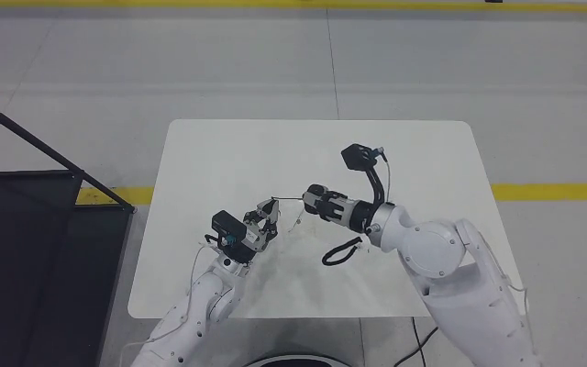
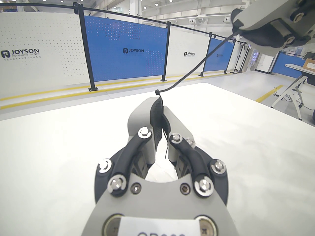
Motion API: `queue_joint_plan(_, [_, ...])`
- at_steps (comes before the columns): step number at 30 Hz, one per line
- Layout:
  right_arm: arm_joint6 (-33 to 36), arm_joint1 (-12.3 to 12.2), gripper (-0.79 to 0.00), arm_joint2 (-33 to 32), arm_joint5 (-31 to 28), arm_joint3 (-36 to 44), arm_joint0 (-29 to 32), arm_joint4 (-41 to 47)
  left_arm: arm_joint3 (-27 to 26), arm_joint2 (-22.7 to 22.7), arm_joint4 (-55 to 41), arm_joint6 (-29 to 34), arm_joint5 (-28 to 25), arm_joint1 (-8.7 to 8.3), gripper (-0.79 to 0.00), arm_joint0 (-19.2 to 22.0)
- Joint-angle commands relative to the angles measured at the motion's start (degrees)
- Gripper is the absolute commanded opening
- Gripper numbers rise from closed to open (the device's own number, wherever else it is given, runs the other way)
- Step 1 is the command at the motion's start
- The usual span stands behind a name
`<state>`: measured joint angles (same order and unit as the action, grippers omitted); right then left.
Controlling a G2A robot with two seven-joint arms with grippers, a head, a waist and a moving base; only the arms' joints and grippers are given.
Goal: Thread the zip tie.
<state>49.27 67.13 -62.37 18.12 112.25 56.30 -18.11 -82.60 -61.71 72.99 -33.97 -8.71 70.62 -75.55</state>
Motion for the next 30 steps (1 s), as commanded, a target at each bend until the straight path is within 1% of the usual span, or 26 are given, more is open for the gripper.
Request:
queue_joint_plan(1, [1.4, 0.0, -0.785, 0.0, -0.8, -0.3, -0.3, 0.8, 0.0, 0.0, 0.0, 0.0, 0.0, 0.0, -0.785, 0.0])
queue_joint_plan(10, [2.6, -0.1, -0.785, -0.2, -1.7, -1.4, -1.2, 2.1, 0.0, 0.0, 0.0, 0.0, 0.0, 0.0, -0.785, 0.0])
queue_joint_plan(22, [1.3, 0.4, -0.785, 0.2, 0.2, -3.3, -2.6, 5.6, 0.0, 0.0, 0.0, 0.0, 0.0, 0.0, -0.785, 0.0])
queue_joint_plan(30, [0.8, 0.6, -0.785, 1.1, -0.8, -3.9, -3.4, 6.3, 0.0, 0.0, 0.0, 0.0, 0.0, 0.0, -0.785, 0.0])
